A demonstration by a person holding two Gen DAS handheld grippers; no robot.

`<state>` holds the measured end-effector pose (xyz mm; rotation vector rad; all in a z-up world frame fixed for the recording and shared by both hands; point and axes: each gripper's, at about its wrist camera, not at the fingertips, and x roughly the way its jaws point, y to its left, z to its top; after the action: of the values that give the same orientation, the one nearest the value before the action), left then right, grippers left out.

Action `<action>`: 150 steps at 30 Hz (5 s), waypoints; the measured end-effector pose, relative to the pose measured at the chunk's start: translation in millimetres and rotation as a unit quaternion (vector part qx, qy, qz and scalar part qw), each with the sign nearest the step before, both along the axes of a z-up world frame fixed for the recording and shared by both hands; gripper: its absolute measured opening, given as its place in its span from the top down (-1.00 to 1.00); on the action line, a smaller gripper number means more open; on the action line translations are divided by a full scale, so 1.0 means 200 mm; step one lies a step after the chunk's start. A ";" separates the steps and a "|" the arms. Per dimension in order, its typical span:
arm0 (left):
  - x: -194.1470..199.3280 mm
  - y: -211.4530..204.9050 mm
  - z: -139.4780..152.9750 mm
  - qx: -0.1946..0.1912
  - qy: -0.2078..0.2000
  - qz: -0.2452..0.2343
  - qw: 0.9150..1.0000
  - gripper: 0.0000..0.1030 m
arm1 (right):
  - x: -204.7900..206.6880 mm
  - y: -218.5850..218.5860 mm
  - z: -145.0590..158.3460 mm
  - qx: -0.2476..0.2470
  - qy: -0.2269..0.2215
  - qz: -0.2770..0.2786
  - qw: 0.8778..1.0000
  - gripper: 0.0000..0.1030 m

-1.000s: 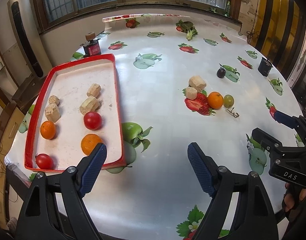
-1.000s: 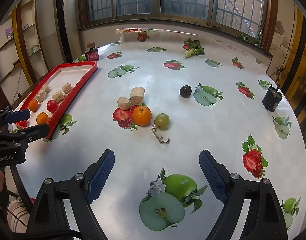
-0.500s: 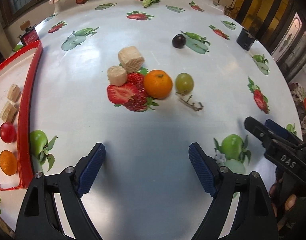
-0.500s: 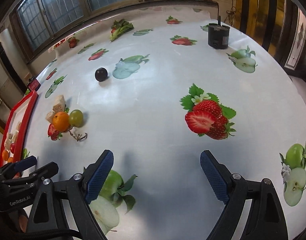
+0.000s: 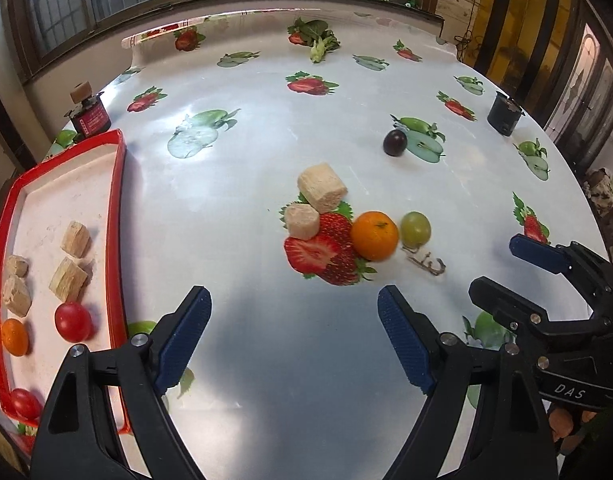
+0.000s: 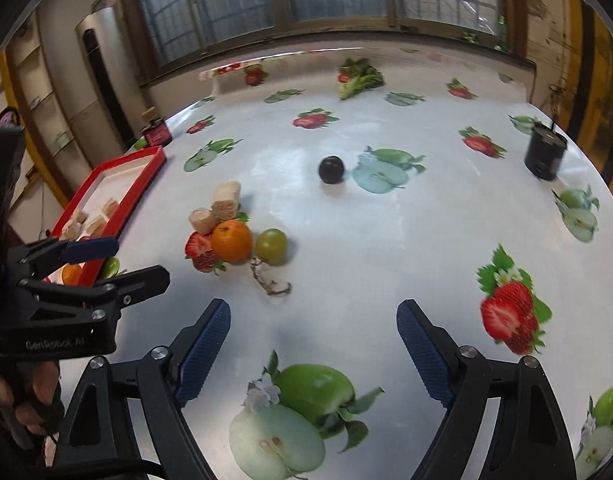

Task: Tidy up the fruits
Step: 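Grasp the round beige bread piece with the left tool while the right tool grasps the green grape, then carry bread and grape into the red tray and open both tools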

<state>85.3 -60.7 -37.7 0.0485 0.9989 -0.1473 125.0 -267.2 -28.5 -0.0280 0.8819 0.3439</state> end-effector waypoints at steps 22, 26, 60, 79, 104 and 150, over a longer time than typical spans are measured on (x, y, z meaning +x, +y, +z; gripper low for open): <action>0.30 -0.01 -0.15 -0.007 0.012 -0.042 0.999 0.11 | 0.34 0.16 -0.15 0.032 0.052 0.051 0.997 0.21; 0.28 0.00 -0.14 -0.020 0.009 -0.050 0.998 0.40 | 0.34 0.18 -0.14 0.039 0.049 0.061 0.996 0.47; -0.03 0.36 0.09 -0.041 -0.056 0.036 0.997 0.58 | 0.11 0.33 0.06 0.048 0.021 0.094 0.994 0.48; -0.12 0.64 0.11 -0.038 -0.067 0.092 0.993 0.58 | 0.08 0.70 0.12 0.049 0.016 0.161 0.986 0.48; -0.16 1.10 0.06 -0.060 -0.049 0.169 0.983 0.58 | 0.15 1.24 0.09 0.069 0.036 0.242 0.967 0.49; 0.26 1.31 -0.04 -0.058 0.012 0.212 0.976 0.02 | 0.54 1.62 -0.07 0.021 0.059 0.241 0.969 0.23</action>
<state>138.0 201.7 -45.2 -0.2724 1.0020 0.1853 232.1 57.5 -43.1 -0.1865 0.9808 0.8260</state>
